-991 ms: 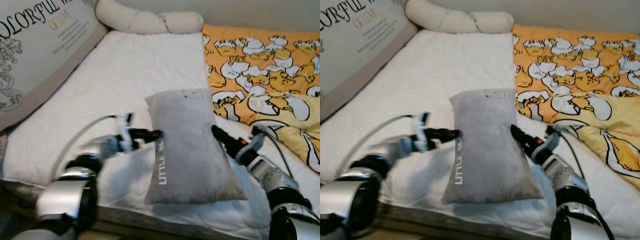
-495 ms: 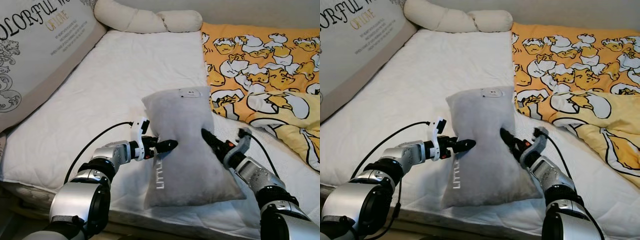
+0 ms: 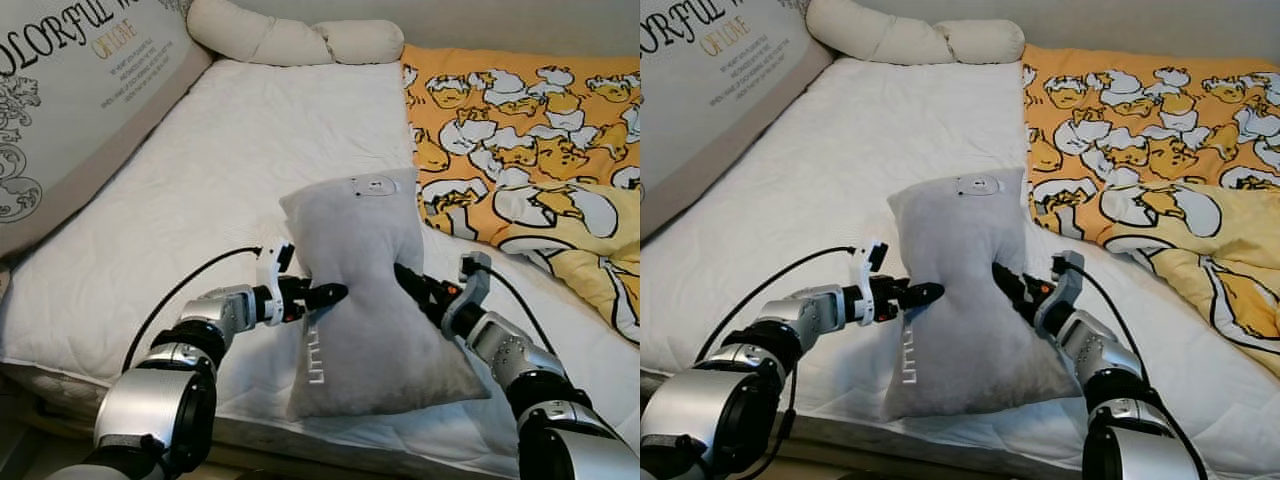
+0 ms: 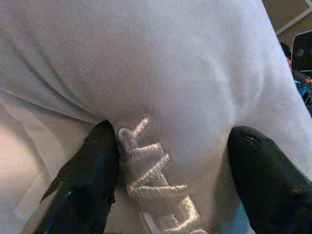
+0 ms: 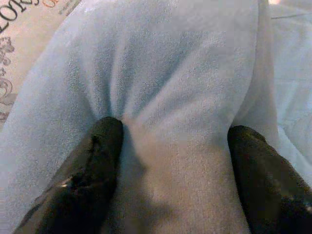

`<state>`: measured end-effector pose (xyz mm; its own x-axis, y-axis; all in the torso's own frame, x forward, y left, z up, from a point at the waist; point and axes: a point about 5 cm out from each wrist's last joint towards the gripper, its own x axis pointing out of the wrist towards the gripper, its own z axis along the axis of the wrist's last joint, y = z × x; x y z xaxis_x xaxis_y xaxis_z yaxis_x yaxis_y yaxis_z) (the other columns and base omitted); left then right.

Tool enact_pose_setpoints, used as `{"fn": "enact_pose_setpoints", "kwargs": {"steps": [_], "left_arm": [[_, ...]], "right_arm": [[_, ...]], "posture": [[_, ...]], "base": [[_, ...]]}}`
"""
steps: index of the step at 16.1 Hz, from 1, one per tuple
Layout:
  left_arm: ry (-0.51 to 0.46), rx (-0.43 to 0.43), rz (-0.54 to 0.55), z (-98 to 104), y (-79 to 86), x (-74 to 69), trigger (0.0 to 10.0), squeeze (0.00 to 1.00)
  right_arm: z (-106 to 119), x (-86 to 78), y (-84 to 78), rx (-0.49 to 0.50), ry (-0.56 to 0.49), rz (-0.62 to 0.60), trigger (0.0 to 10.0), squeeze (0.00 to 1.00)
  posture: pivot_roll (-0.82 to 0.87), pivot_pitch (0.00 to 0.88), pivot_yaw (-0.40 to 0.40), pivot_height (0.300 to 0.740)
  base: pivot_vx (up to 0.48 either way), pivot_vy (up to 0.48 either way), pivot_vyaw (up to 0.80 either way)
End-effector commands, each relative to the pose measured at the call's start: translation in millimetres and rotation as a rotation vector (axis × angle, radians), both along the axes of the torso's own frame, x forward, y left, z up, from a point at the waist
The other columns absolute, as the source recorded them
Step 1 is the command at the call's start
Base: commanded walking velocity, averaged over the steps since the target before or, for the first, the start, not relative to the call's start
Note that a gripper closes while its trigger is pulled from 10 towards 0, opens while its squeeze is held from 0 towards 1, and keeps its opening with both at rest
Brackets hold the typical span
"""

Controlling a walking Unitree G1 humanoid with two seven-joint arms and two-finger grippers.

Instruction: Clean up the room

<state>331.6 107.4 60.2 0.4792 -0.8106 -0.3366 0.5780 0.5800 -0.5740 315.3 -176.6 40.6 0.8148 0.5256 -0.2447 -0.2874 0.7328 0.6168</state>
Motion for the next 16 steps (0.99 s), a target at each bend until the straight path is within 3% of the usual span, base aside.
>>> {"fn": "enact_pose_setpoints", "kwargs": {"steps": [1, 8, 13, 16], "left_arm": [[0.008, 0.01, -0.027, -4.4, -2.2, -4.1, 0.0, 0.0], [-0.023, 0.041, -0.001, -3.2, 3.2, -1.4, 0.0, 0.0], [-0.105, 0.008, 0.036, 17.2, 4.9, 12.5, 0.0, 0.0], [-0.164, 0.005, 0.029, 27.1, 2.4, 17.2, 0.0, 0.0]], "right_arm": [[-4.5, -0.5, 16.0, -0.019, 0.028, 0.065, 0.0, 0.0], [-3.2, 1.3, 26.0, -0.009, 0.052, 0.128, 0.0, 0.0], [3.3, 5.4, 36.1, 0.012, 0.042, 0.123, 0.0, 0.0], [21.4, 12.5, 37.4, 0.003, -0.123, 0.106, 0.0, 0.0]], "posture": [[-0.05, 0.0, 0.021, 0.74], [-0.03, 0.0, 0.022, 0.74], [-0.02, 0.0, 0.035, 0.74], [-0.01, 0.0, 0.034, 0.74]], "base": [[0.0, 0.0, 0.0], [0.0, 0.0, 0.0], [0.0, 0.0, 0.0], [0.0, 0.0, 0.0]]}}
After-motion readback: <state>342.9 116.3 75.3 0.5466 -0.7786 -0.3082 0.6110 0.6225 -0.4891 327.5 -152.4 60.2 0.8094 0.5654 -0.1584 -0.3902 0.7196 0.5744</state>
